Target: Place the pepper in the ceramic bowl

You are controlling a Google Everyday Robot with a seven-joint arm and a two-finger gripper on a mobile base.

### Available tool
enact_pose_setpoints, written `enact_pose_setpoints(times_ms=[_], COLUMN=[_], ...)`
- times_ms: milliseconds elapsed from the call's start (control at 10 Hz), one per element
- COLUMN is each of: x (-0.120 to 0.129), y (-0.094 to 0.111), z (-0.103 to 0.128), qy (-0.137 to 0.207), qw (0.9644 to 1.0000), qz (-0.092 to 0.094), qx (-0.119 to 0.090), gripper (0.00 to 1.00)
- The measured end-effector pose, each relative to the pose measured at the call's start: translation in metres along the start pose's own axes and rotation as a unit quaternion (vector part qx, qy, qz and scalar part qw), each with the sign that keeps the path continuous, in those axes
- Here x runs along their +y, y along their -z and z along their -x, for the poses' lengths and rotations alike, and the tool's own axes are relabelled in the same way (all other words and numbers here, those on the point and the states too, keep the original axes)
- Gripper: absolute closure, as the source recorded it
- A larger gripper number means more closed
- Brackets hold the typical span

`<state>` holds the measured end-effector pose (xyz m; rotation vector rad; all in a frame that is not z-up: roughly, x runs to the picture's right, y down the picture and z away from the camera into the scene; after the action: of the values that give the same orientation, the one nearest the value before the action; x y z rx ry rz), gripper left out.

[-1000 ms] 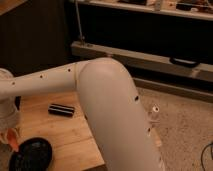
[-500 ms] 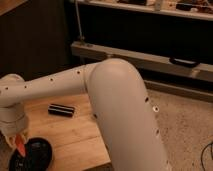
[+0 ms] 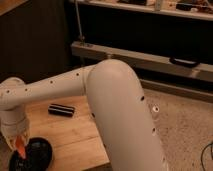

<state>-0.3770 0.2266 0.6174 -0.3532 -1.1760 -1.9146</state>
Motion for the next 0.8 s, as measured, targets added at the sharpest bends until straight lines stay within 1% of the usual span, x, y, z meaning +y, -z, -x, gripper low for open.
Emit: enact_pose_setpoints(times_ms=[300,800], x=[0.012,0.025], y=[-0.023,-0.055], z=[-0.005,-0.008], qy=[-0.013,-0.026], qw=[0.9999,0.9992], qz=[0.008,0.028], qx=[-0.004,-0.009], gripper=[0.70,0.70])
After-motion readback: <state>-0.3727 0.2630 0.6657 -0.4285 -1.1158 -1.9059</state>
